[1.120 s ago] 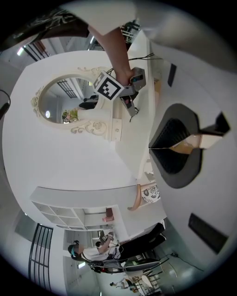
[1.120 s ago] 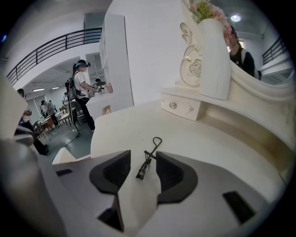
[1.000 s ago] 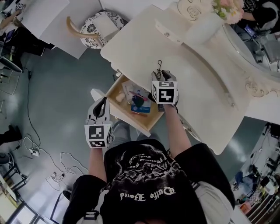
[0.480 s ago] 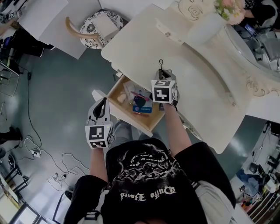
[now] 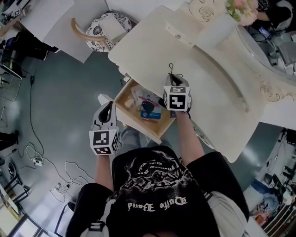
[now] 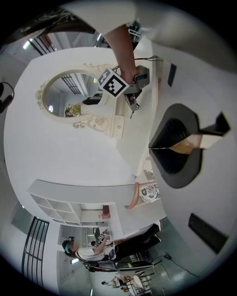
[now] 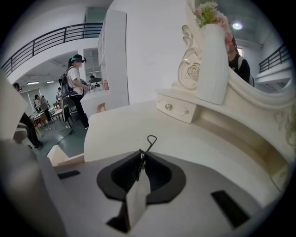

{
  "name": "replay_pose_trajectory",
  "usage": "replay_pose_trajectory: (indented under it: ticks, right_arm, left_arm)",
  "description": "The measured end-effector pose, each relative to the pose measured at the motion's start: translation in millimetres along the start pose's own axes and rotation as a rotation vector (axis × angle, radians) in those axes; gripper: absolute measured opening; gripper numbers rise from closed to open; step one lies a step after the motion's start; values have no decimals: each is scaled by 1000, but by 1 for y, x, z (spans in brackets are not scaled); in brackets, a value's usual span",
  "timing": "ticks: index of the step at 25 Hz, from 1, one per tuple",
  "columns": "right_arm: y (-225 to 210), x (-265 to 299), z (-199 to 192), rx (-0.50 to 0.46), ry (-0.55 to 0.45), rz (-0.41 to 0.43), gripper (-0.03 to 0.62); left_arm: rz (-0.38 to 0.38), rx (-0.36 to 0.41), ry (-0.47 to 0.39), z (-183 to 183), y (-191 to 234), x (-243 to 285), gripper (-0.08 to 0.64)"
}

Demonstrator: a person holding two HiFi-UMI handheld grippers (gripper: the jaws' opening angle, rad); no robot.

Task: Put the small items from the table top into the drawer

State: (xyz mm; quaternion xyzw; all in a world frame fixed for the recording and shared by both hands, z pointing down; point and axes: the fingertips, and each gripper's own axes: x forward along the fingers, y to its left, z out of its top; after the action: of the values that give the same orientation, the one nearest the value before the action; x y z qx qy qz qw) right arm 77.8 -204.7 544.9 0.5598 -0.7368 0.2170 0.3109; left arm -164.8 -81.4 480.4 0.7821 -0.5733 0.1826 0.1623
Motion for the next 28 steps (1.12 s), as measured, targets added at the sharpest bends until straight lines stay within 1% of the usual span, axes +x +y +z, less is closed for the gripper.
replay_pose_trajectory:
  ticks: [6, 9, 13, 18, 20, 23, 28]
  right_arm:
    - [6, -22, 5, -57, -59, 32, 36]
    - [19, -37, 8, -89, -100, 95, 35]
    - [38, -59, 9, -92, -142, 188, 36]
    - [66, -76, -3, -163, -142, 263, 36]
    - [78, -81, -9, -166, -146, 310, 37]
    - [93, -85, -19, -145, -131, 371, 36]
    - [115, -84, -38, -201, -92, 422, 35]
  left_arm:
    - [-19, 4, -4, -1, -10, 1, 15]
    - [-23, 6, -6, -2, -15, -1, 15]
    - [-22, 8, -14, -2, -20, -3, 15]
    - [-17, 8, -20, -3, -27, -6, 15]
    - [-18, 7, -22, -3, -31, -8, 15]
    - [-18, 8, -30, -2, -35, -10, 15]
    - [5, 3, -35, -4, -34, -17, 15]
